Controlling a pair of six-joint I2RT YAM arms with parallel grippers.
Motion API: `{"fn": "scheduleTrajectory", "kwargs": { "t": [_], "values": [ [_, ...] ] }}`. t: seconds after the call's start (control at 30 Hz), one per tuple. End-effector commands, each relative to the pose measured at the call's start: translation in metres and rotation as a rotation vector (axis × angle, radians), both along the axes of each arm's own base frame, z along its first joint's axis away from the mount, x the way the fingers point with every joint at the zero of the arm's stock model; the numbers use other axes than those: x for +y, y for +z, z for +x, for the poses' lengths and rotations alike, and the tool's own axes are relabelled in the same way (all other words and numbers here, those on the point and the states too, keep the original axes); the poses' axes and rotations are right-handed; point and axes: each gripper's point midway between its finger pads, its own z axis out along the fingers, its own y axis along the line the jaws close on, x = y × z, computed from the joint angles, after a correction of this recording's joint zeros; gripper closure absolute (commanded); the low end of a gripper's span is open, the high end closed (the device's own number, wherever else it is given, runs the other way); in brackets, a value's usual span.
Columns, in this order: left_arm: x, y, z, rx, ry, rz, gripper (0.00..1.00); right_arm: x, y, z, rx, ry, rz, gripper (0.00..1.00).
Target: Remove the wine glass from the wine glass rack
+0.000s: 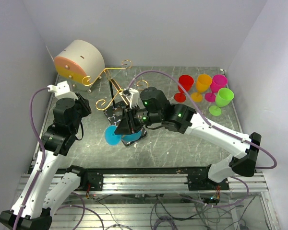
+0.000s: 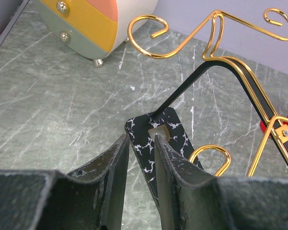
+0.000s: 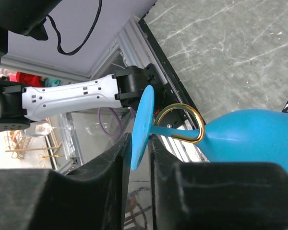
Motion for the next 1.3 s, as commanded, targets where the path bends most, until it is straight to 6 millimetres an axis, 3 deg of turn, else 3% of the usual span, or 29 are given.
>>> {"fn": "scheduleTrajectory", "kwargs": {
  "t": [0.0,0.27,0.47,0.97,1.1,1.27],
  "values": [
    [0.005,0.006,0.001,-0.032,0.027,0.001,0.62,0.004,0.005,-0.006,-0.005,0.023,0.027,0.90],
    [0.007,0.007,-0.001,-0.035,0.032,0.001,0.62,0.003,-0.001,0.005,-0.014,-0.041,0.001,1.00],
    [0.007,0.006,-0.001,-0.033,0.033,0.002,0.62,-0.008,0.014,0.016,-0.043,-0.125,0.029,1.00],
    [0.007,0.006,-0.001,-0.033,0.032,0.001,0.62,-0.032,0.014,0.028,-0.034,-0.213,0.030,1.00],
    [0.007,0.006,-0.001,-0.034,0.031,-0.002,0.62,-0.033,0.014,0.036,-0.039,-0.234,0.051,1.00],
    [0.007,0.005,-0.002,-0.032,0.034,0.002,0.62,-0.032,0.028,0.047,-0.051,-0.265,0.119,1.00]
  ]
}}
